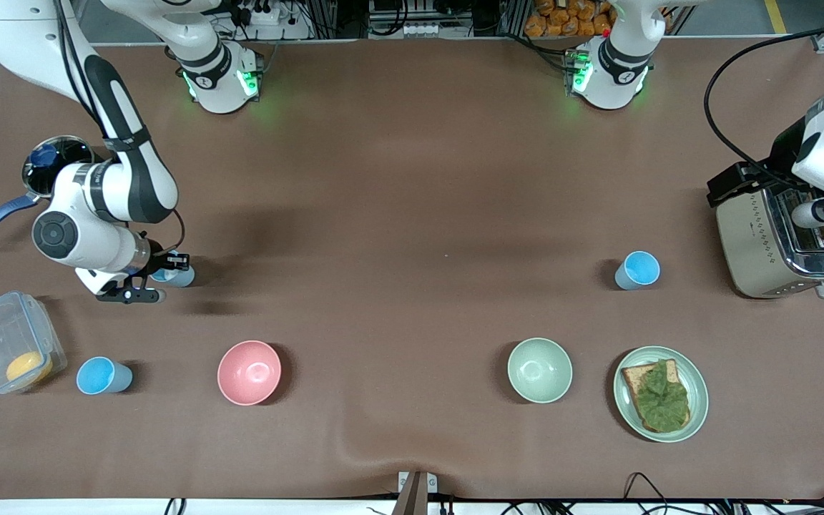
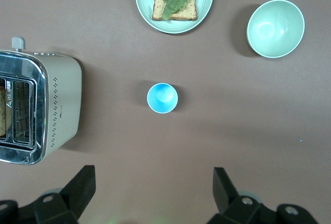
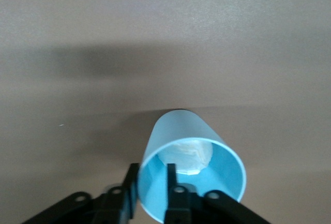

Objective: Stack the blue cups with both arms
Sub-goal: 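Close the right gripper around the blue cup's rim, then lift and carry the blue cup with the right gripper to mid-table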

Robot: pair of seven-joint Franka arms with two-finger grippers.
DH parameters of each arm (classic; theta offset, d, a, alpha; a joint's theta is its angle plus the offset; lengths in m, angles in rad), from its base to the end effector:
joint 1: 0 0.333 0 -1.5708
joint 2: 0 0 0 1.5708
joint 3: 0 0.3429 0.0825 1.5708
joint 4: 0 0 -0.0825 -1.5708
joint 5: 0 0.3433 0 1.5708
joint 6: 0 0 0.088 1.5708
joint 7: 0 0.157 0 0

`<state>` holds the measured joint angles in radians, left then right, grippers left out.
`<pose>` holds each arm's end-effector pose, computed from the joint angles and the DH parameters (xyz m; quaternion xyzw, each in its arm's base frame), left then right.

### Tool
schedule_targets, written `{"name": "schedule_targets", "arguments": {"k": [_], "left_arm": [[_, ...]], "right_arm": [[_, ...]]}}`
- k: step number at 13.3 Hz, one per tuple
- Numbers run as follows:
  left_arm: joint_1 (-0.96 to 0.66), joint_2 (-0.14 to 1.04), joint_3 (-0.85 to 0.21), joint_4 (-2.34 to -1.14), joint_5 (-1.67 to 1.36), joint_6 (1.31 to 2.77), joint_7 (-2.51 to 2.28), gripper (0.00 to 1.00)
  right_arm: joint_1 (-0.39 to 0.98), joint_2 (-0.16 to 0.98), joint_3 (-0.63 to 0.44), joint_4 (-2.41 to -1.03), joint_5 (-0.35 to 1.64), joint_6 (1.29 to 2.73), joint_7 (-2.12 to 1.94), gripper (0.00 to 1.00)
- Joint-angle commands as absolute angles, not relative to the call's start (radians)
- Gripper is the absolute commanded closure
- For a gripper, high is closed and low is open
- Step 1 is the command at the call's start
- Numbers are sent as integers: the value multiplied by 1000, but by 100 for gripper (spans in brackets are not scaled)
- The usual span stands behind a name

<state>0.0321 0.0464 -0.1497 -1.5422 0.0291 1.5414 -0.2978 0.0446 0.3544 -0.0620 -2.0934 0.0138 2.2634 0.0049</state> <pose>0.5205 -0.0550 0.5874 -0.9956 -0.0900 0.0205 0.0157 0.5370 -0.0083 0.2446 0.9957 -0.0151 -0.0917 0.0054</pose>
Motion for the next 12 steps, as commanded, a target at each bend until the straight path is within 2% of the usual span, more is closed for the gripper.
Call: {"name": "schedule_targets", "arguments": {"k": [1,6,10,12], "left_arm": [[38,35,-156,-1548,35,1545,-313,0],[40,35,-156,-1546,35,1545,-313,0],[40,35,-156,-1546,35,1545,-313,0],[40,35,-155,-1546,35,1545,-311,0]], "right_arm": [[58,360,-57,-2073,17,2244,11,100],[125,368,-52,-1947,43,2083,101,100],[341,380,-54,-1836,152,2023,350,100],[472,435,-54,-1751,182,2028,550,100]]}}
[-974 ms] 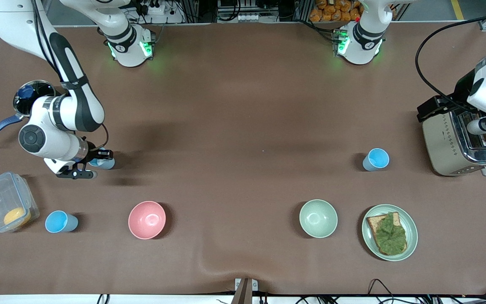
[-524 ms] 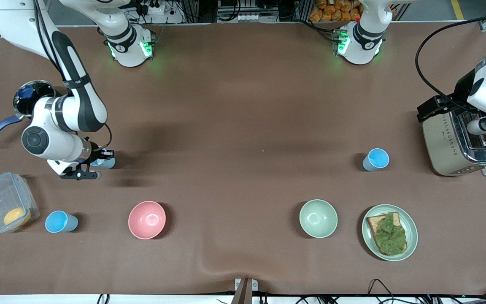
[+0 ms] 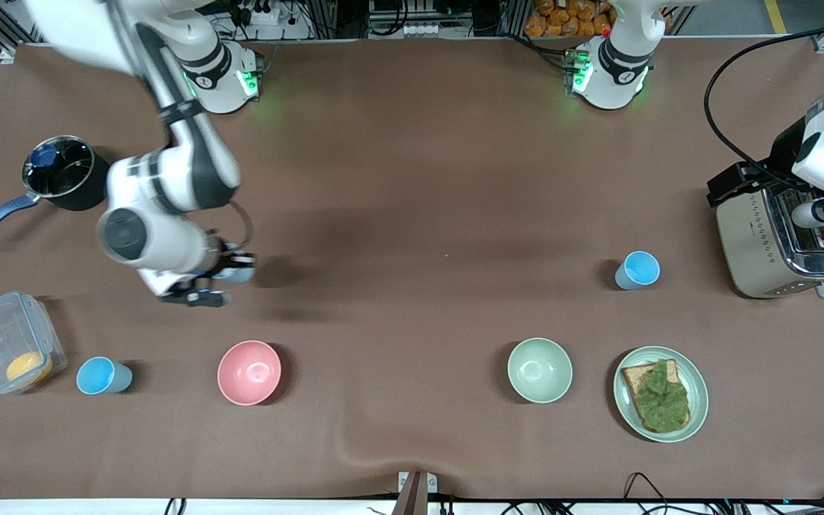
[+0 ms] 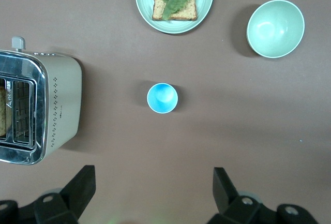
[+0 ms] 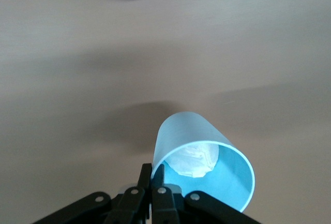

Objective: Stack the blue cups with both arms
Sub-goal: 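Lift and carry the blue cup with the right gripper to mid-table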

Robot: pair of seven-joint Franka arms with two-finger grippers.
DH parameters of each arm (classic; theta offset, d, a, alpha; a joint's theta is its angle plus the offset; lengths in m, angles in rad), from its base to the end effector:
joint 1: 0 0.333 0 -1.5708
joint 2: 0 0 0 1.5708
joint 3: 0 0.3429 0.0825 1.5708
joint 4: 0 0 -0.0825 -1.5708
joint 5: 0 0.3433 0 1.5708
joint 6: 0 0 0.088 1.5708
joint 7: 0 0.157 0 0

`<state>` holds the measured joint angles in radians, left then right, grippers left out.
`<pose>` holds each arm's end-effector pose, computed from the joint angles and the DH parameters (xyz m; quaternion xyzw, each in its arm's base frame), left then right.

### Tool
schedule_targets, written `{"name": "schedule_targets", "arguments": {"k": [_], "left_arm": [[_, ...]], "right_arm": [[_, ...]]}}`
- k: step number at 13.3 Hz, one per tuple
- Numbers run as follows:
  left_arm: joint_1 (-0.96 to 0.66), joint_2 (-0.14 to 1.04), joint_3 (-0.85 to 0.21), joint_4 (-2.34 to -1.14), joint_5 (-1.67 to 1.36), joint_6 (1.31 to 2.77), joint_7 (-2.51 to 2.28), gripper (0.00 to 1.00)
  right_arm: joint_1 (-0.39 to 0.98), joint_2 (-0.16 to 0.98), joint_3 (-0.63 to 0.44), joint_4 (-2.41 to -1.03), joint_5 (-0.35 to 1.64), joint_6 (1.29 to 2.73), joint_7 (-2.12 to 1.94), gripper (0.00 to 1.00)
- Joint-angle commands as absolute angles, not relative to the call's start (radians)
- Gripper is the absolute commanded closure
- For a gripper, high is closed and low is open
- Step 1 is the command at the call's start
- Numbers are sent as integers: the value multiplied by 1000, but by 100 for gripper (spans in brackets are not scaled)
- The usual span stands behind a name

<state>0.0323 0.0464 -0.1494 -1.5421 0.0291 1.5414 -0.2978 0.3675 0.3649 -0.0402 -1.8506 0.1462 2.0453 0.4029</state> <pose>0.5206 -0.0547 0.5874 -0.9956 -0.0903 0.0205 0.0157 0.5481 0.2027 0.3147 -0.9921 0.0756 0.0984 0.0209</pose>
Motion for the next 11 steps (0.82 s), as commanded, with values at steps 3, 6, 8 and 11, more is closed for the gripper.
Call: {"name": "schedule_targets", "arguments": {"k": [3,6,8,11], "left_arm": [[48,35,-155,-1546,35,1545,-311,0],[49,40,-155,-1542,37,1545,-295,0],[52,47,-155,-1540,49,1545,-296,0],[44,52,-158,-1540,52,1545,-295,0]], "right_arm": [[636,549,-54,-1596,215,2039,779,100],[744,665,-54,-1467,212,2086,911,100],[773,699,-54,-1466,225,2187,919,100],[793,712,-54,-1466,227,2195,917,24]]}}
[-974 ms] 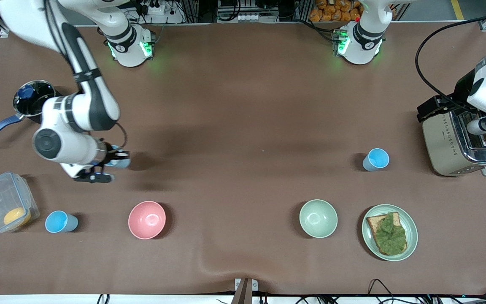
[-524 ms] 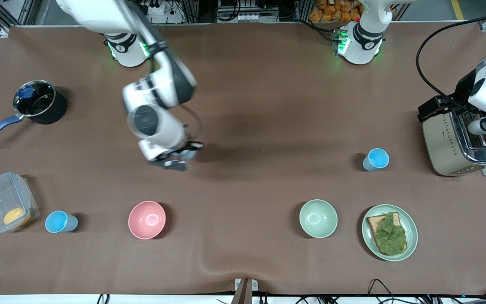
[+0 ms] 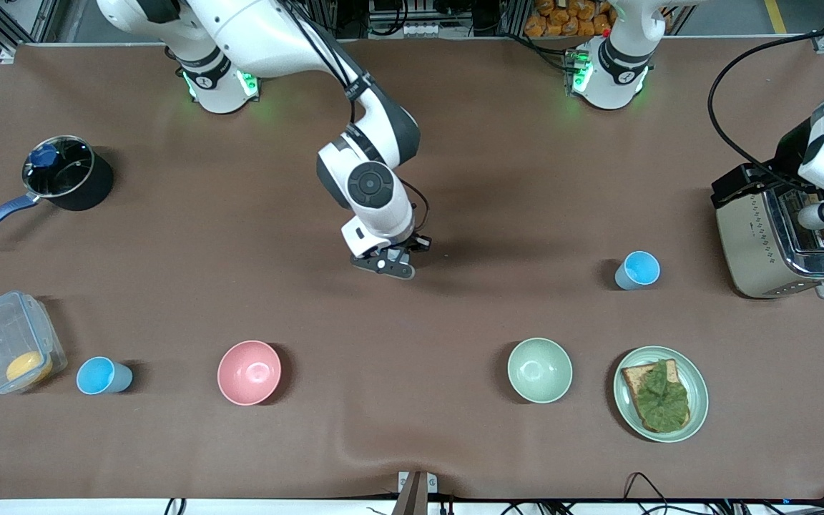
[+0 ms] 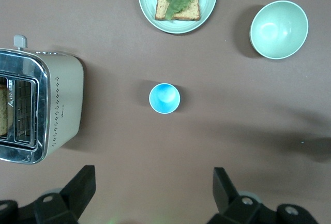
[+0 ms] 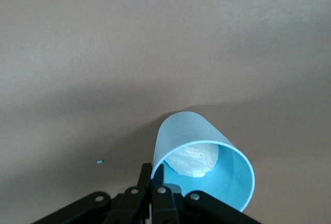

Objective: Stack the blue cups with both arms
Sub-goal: 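Lift and carry the blue cup with the right gripper to mid-table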

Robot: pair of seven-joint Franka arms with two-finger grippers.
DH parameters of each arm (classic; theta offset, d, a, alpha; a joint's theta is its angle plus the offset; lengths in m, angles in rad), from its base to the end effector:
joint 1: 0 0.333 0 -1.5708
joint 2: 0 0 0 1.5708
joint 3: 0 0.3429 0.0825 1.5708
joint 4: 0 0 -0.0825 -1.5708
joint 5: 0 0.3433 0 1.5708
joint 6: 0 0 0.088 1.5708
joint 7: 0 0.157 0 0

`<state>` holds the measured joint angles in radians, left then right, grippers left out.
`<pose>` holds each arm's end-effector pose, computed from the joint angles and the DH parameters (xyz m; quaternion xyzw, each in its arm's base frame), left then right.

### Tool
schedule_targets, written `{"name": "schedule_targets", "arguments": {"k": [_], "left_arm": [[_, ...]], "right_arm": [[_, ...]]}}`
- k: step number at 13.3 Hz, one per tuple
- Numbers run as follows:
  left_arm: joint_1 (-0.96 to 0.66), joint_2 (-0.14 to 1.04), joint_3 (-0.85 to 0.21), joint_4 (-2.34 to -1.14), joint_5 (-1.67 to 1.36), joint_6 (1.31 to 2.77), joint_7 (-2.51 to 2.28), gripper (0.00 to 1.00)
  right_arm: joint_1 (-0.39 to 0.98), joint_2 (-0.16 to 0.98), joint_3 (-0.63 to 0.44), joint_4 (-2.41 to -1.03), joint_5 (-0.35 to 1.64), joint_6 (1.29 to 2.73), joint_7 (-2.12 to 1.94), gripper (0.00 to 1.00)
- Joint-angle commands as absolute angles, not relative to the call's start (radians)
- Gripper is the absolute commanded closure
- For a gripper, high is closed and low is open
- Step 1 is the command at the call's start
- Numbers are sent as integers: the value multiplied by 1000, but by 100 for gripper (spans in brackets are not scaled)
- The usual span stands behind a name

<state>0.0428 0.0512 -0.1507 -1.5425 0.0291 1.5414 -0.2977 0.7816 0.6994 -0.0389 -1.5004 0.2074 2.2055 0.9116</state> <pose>0.5222 -0.0498 0.5848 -0.9951 -0.0948 0.0232 0.0157 0.5022 0.4877 0.2517 -0.9875 0.1403 0.0500 0.0507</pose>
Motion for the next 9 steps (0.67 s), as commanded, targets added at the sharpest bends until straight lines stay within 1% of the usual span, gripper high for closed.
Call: {"name": "schedule_targets", "arguments": {"k": [1,2,3,5,7,9], "left_arm": [[41,54,-161,-1542,52,1545,-302,0],[41,57,-161,-1542,52,1545,-301,0],[41,60,-163,-1542,54,1545,-301,0],[38,67,-164,-1540,70,1548,-299,0],[34,81,-181,-1543,97,1546,-293,0],[34,93,-208,-1546,97,1545,-281,0]], "right_arm": [[793,706,-54,-1465,221,2189,910,0],[787,692,-54,-1460,224,2177,908,0],[778,683,-54,-1436,225,2127,907,0],[755,680,-60,-1346,221,1958,905,0],[682,661,-57,-1303,224,1872,876,0],[625,612,-55,-1302,227,1797,798,0]]}}
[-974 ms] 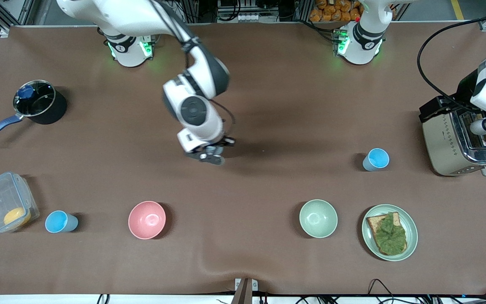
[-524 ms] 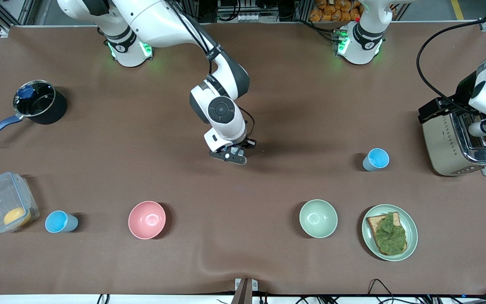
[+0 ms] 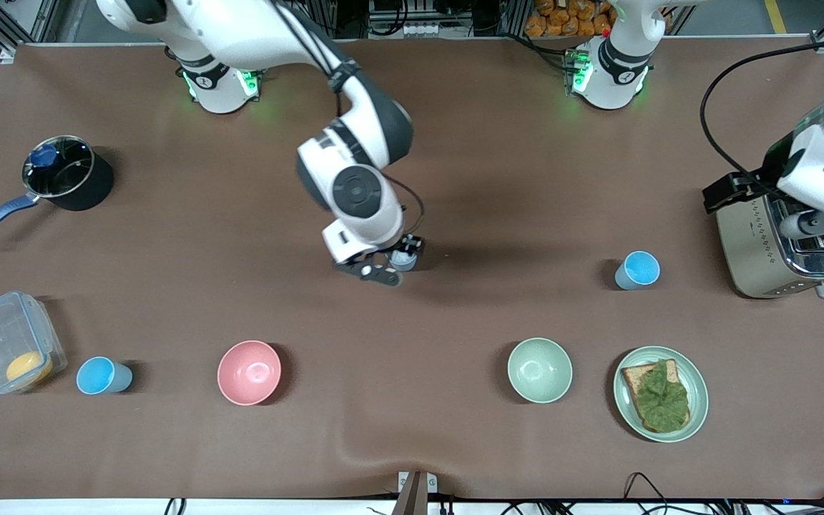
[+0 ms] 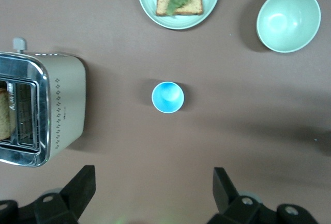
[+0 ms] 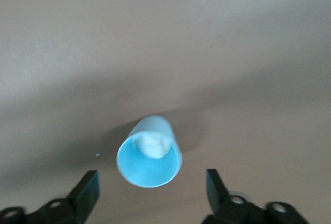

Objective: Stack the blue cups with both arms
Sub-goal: 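Lower the blue cup onto the table and open the right gripper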

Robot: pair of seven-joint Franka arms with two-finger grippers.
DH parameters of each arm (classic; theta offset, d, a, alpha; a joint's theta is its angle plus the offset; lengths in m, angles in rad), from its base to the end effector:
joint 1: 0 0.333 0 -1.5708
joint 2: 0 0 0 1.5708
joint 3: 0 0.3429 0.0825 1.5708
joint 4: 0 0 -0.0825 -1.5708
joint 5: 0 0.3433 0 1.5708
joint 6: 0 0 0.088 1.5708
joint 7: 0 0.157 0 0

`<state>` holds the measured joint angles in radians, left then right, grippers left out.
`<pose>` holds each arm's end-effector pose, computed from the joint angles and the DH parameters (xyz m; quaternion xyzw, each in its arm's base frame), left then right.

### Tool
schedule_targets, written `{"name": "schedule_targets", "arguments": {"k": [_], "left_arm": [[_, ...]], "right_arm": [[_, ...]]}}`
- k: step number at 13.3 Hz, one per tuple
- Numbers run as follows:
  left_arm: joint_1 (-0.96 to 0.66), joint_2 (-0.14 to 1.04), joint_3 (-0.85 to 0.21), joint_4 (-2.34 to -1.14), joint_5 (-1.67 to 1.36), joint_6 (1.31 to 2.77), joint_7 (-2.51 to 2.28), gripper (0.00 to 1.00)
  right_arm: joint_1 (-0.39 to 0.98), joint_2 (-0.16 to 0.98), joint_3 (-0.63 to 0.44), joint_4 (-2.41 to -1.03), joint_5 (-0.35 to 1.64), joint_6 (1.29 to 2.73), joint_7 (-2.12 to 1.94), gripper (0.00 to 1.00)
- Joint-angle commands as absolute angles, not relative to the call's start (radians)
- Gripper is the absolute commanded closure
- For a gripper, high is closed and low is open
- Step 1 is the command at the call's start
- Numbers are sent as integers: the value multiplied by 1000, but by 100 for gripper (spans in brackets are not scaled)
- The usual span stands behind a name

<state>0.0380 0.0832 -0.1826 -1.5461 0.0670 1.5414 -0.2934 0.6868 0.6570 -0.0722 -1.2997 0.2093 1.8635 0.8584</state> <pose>0.5284 -0.0622 0.5669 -0.9960 -0.0738 0.0366 0.0347 0.5486 0.4321 0.3391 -0.9848 0.1491 0.0849 0.0259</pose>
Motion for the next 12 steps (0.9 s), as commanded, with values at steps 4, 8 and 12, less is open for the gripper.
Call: {"name": "schedule_targets", "arguments": {"k": [4,8,12], "left_arm": [[32,124,-222,-1540,80,1554,-281,0],[32,181,-222,-1540,64,1588,-288,0],[-9,227,-218,-1563,37,1664,-299,0]], "right_arm": [[580,591,-57,-1298,224,1723,733,0],[531,580,-63,-1295,218,1660,700,0],[430,517,-64,-1290,203,1605,583,0]]}}
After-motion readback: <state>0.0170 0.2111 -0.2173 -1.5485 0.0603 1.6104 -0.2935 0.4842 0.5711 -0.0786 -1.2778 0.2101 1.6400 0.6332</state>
